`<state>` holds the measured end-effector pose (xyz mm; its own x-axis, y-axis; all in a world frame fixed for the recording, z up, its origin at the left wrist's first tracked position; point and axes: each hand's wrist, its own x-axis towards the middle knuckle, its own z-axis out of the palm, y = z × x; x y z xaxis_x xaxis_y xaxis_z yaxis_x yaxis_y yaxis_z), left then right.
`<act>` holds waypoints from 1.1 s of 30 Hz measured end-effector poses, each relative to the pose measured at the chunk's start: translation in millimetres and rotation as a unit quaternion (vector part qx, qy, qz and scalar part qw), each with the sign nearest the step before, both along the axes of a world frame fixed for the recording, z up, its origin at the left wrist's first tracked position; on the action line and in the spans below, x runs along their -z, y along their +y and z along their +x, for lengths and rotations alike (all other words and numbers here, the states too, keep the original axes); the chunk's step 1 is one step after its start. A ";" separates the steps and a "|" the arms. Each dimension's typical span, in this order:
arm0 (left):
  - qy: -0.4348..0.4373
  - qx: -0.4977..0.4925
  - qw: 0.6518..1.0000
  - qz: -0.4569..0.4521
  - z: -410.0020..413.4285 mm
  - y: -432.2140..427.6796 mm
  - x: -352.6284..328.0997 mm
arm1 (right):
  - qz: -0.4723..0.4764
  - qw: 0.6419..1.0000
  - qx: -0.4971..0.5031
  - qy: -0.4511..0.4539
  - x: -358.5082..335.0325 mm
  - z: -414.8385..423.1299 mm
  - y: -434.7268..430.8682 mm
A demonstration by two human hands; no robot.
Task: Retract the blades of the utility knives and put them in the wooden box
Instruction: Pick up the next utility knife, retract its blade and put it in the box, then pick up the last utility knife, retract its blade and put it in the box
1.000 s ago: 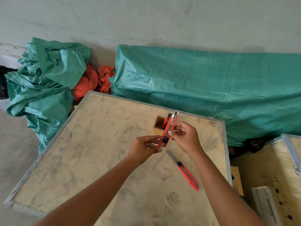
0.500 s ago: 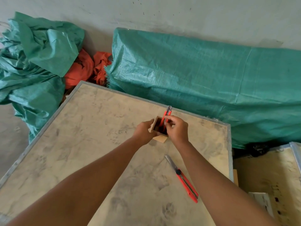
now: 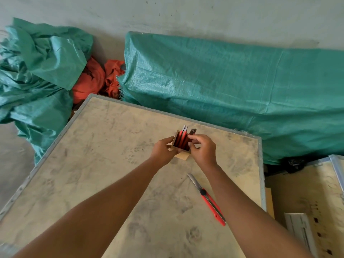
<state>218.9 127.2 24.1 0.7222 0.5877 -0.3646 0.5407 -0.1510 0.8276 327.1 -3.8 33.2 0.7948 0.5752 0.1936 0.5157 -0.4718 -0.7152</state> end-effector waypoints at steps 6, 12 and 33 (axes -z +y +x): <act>-0.041 -0.113 0.990 0.077 -52.1 -51.2 -1.6 | -0.020 0.997 0.031 0.068 7.5 -8.0 -68.3; -0.012 -0.030 0.998 0.062 -66.6 -114.8 27.6 | -0.108 0.966 0.033 0.232 32.6 -21.3 -133.6; 0.072 0.039 0.986 0.148 -12.6 -133.3 82.8 | -0.167 0.959 -0.079 0.214 78.5 -41.9 -159.1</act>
